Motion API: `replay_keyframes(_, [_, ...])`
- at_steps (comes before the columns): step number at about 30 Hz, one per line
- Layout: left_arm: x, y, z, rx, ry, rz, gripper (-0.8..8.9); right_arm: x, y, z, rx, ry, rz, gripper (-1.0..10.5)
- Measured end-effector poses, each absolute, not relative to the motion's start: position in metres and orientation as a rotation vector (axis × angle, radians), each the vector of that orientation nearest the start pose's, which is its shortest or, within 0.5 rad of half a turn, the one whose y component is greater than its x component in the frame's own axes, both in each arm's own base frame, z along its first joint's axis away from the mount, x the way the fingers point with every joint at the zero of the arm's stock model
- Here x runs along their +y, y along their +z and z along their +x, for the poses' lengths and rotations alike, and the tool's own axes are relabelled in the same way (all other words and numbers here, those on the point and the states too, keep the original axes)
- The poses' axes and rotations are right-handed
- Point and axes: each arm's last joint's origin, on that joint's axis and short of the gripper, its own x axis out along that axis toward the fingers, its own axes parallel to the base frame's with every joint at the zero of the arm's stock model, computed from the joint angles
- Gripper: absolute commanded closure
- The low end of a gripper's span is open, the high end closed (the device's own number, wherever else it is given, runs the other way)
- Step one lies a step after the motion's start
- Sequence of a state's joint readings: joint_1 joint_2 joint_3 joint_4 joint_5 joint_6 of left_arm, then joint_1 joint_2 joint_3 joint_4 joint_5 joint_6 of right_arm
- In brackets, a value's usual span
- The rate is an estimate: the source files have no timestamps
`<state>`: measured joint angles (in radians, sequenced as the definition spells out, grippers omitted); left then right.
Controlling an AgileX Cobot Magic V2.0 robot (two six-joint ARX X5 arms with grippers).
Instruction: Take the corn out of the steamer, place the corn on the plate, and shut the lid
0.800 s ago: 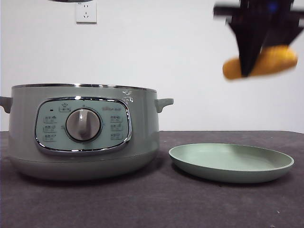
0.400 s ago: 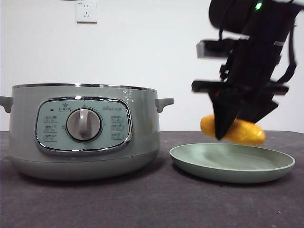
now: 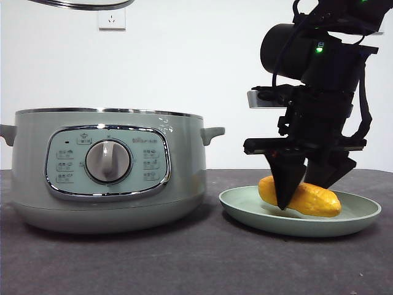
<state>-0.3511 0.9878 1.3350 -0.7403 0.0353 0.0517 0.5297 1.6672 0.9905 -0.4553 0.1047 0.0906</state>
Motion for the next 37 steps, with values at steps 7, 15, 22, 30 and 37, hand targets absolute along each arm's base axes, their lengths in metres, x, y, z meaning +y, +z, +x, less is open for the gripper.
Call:
replay_keyframes(7, [-0.064,0.423,0.171,0.406,-0.393,0.116,8.22,0.151,0.197,0.264,1.051,0.329,-0.250,6.0])
replay_keyframes(15, [-0.074,0.408,0.195,0.485,-0.433,0.119,8.22,0.134,0.248,0.237,0.937,0.333,-0.198,6.0])
replay_keyframes(22, [-0.096,0.386,0.229,0.562,-0.513,0.122,8.22,0.119,0.284,0.217,0.801,0.338,-0.147,6.0])
replay_keyframes(30, [-0.121,0.350,0.265,0.683,-0.535,0.139,8.22,0.103,0.297,0.207,0.765,0.261,-0.142,6.0])
replay_keyframes(37, [-0.131,0.331,0.277,0.758,-0.538,0.148,8.22,0.093,0.295,0.209,0.798,0.218,-0.138,6.0])
